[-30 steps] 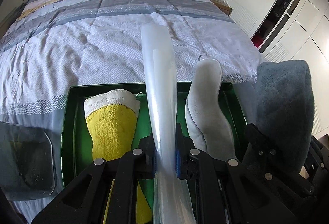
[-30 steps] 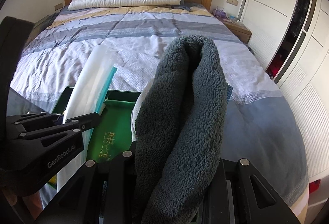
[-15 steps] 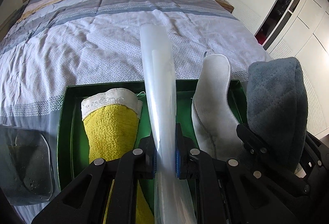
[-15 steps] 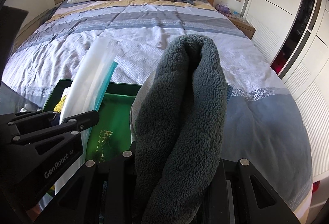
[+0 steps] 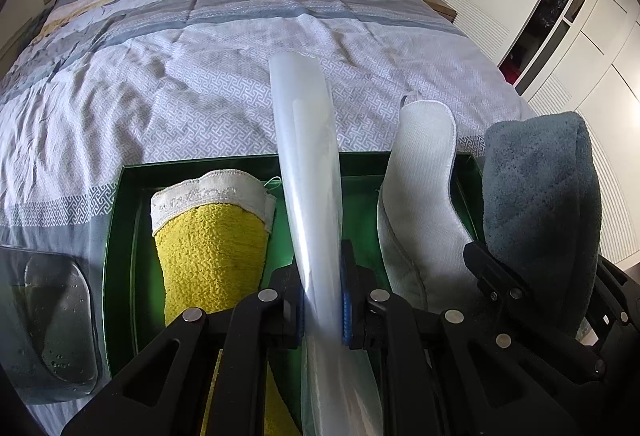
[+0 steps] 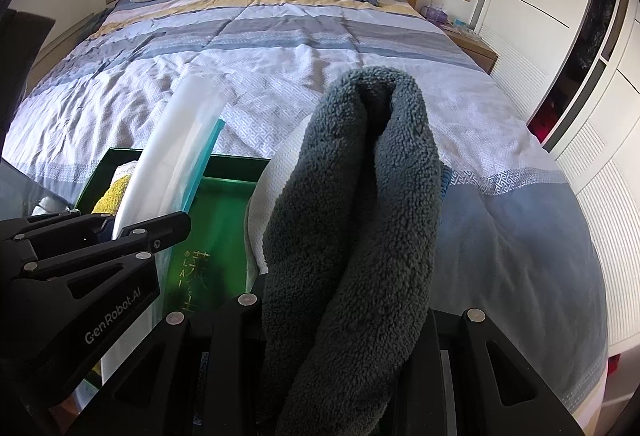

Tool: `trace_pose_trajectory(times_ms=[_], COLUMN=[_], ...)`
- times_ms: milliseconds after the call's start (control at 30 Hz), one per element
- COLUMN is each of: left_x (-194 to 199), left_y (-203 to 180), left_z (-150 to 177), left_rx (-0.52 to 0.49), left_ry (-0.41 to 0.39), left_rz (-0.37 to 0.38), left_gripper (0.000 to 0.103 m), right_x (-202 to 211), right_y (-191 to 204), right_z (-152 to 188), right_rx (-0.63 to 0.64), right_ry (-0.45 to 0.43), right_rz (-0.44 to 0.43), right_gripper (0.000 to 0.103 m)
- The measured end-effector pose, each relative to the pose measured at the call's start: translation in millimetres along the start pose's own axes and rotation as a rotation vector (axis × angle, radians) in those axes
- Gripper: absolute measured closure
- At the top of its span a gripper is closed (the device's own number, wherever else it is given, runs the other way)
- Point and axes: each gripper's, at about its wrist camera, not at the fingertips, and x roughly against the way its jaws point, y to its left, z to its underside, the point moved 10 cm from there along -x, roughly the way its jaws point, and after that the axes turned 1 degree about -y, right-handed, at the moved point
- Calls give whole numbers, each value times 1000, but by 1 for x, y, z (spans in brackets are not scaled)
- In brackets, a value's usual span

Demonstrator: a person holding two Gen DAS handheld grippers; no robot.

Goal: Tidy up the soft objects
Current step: 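Lower plastic bag and grey towel into the green tray with both tools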

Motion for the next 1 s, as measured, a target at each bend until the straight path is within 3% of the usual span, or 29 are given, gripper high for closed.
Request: trace_pose_trajectory(times_ms=[1000], left_x=[-18], left_y=[-1], left_z=[6], left_rx=[-8], left_ry=[22], left_rz=[9], left_gripper=[92], right_x=[-11], right_y=[1], right_z=[3], right_rx=[32], right_ry=[5], right_rz=[13], right_gripper=[74])
